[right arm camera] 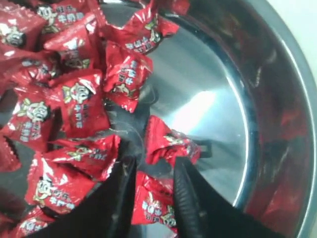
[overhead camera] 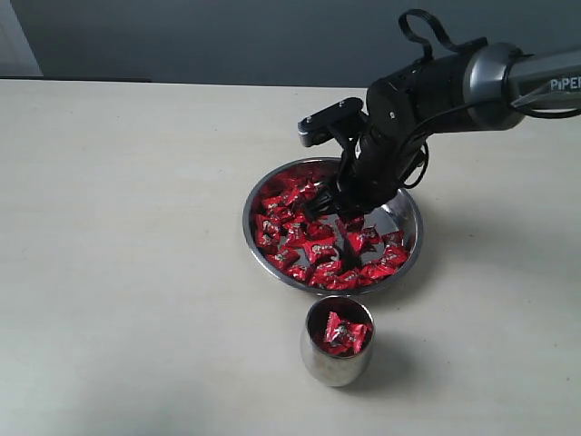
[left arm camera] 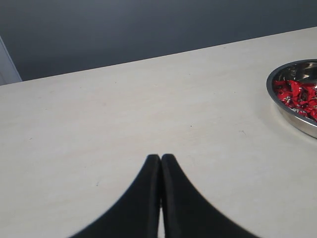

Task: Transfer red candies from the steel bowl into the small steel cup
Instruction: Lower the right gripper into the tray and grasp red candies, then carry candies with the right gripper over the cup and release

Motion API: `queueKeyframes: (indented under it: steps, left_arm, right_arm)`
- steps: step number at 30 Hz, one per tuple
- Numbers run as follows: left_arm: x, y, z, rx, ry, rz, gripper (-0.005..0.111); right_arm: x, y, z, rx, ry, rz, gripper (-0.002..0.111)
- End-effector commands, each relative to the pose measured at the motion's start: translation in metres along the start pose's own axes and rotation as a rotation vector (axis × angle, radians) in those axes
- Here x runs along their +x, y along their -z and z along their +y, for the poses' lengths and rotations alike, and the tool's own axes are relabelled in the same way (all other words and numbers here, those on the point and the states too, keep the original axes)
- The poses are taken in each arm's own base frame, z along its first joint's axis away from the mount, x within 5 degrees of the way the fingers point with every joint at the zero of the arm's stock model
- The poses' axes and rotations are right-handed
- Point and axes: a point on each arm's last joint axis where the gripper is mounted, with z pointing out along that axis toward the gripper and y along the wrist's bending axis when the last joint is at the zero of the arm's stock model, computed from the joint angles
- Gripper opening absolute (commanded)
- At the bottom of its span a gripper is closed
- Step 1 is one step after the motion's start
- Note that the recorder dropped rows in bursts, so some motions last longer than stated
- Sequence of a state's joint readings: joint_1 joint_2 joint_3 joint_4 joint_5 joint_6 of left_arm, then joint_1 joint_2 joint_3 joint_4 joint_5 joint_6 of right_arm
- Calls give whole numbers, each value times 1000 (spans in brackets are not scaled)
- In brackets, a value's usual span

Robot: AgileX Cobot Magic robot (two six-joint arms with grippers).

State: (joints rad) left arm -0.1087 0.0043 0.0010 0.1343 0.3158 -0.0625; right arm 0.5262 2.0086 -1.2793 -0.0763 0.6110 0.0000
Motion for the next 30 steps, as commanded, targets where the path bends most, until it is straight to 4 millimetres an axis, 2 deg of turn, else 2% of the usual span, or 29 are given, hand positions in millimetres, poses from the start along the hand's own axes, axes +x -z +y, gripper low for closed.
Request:
queueKeyframes:
  steps: [1,6,13,19,22,25,30]
  left_arm:
    - [-1,0,0,6,7,-13,0]
    - [-1,0,0,6,7,-11,0]
    - [-1,0,0,6,7,-11,0]
    - [-1,0,0,6,7,-11,0]
    - [-1,0,0,6,7,-11,0]
    - [-1,0,0,6,7,-11,0]
    - [-1,0,0,6,7,-11,0]
  right_arm:
    - [3,-1,-6,14,11,33,28]
    - [5,-12,-16,25,-6,37,28]
    - [1,-23,-15,24,-1,-10,28]
    - [6,-34,-14,20,-2,28,27]
    - [6,-33,-14,20,-3,26,18]
    - [3,-26,-15,22,-9,4,1]
    - [-3,-4,-16,27,-12,-44,-1]
